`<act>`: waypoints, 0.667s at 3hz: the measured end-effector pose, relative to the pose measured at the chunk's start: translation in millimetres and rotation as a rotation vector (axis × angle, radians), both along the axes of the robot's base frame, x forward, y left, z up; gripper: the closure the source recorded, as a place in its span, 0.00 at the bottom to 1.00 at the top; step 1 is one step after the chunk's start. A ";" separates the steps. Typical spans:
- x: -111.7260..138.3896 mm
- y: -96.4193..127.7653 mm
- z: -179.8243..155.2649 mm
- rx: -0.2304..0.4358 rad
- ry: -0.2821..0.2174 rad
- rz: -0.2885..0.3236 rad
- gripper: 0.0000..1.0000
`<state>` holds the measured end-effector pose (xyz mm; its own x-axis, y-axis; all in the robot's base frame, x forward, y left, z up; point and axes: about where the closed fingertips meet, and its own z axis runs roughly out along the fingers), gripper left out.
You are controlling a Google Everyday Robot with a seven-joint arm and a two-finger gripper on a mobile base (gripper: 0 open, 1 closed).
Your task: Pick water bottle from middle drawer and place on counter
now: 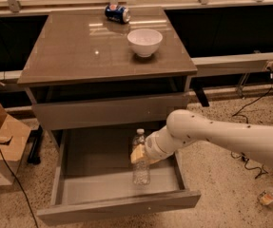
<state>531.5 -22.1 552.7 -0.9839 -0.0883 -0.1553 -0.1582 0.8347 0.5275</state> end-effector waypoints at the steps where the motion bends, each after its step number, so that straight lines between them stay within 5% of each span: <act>1: -6.2 -29.2 90.7 0.056 -0.262 0.053 1.00; 2: 3.7 -65.7 157.6 0.073 -0.435 0.083 1.00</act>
Offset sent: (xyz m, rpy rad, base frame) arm 0.0159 -0.1125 0.2467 0.0811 -0.6939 0.1679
